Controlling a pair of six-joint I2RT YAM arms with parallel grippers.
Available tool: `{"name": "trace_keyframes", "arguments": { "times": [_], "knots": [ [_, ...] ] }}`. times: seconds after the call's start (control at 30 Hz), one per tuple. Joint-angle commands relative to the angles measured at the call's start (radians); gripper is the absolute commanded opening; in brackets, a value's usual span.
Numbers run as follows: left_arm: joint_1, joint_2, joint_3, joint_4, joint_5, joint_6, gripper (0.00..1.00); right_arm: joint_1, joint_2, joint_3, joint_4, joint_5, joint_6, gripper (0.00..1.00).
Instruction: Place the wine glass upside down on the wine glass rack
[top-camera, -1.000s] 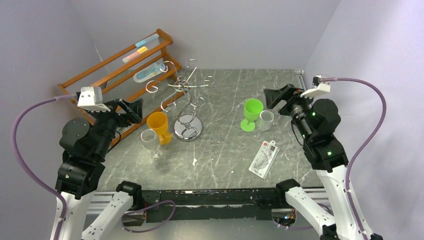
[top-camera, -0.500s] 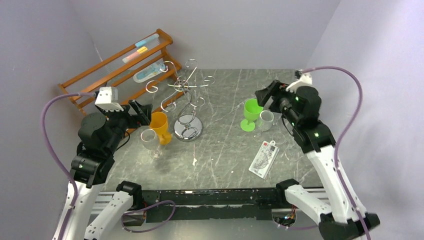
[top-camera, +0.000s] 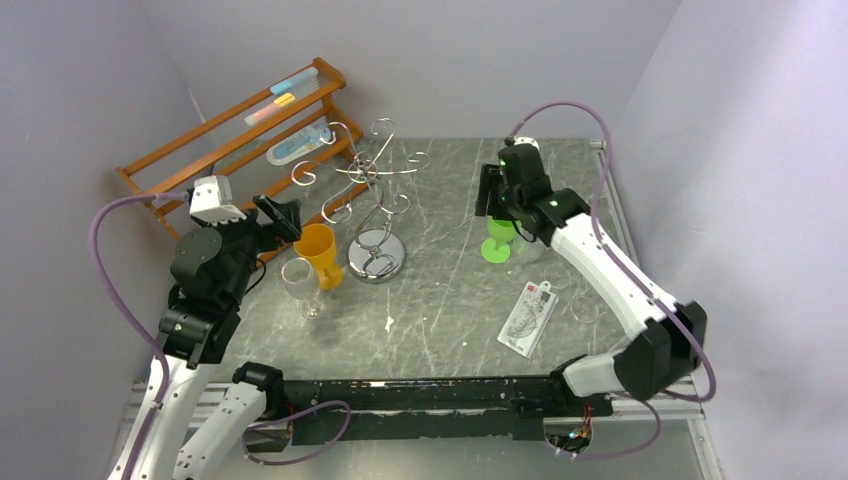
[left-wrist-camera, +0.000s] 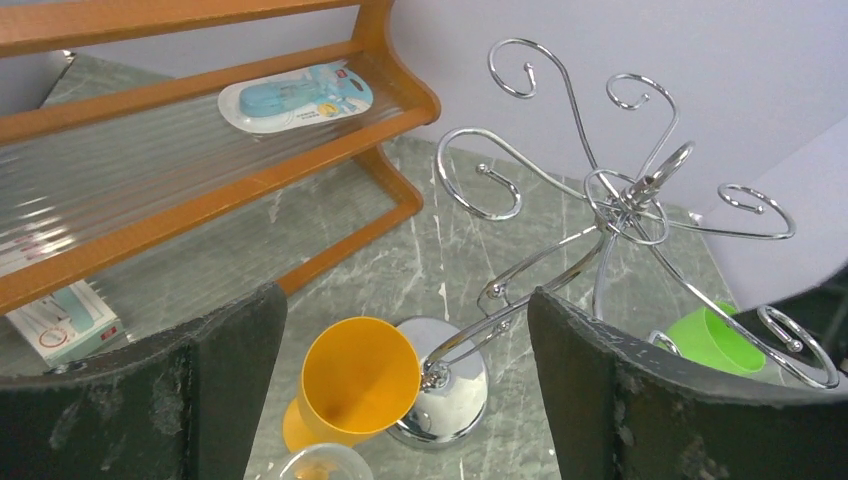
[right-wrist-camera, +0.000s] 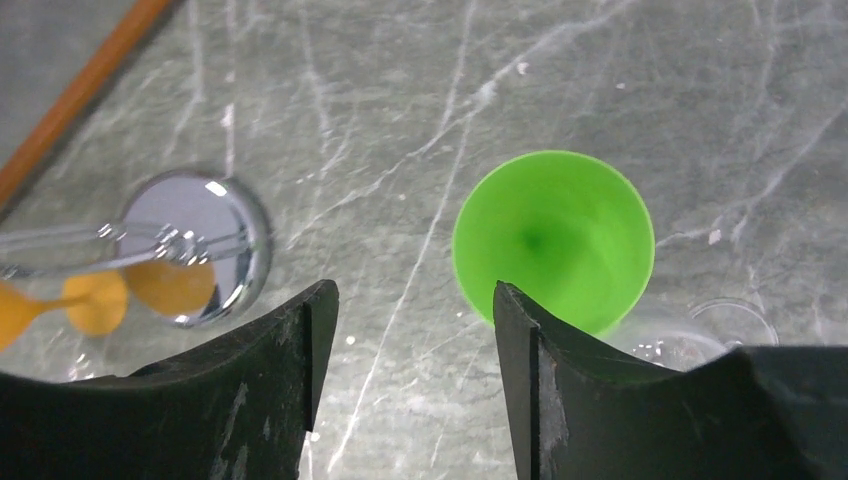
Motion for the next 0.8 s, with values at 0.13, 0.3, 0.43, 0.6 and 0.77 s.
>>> {"name": "trace_keyframes", "arguments": {
  "times": [0.13, 0.3, 0.43, 0.6, 0.77],
  "knots": [
    [0.011, 0.067, 0.027, 0.014, 0.052, 0.042, 0.91, 0.028, 0.191, 0.030, -0.009, 0.220, 0.024, 0.52],
    [0.011, 0.062, 0.030, 0.007, 0.048, 0.032, 0.91, 0.038, 0.232, 0.009, 0.045, 0.109, -0.002, 0.29],
    [0.012, 0.041, 0.040, -0.010, 0.002, 0.019, 0.90, 0.059, 0.227, 0.022, 0.057, 0.121, -0.001, 0.00],
    [0.011, 0.036, 0.119, -0.078, -0.003, 0.024, 0.92, 0.097, 0.133, 0.036, 0.101, 0.153, -0.017, 0.00],
    [0.011, 0.047, 0.220, -0.105, 0.049, 0.006, 0.97, 0.104, -0.029, -0.018, 0.250, 0.167, -0.006, 0.00]
  ]
}}
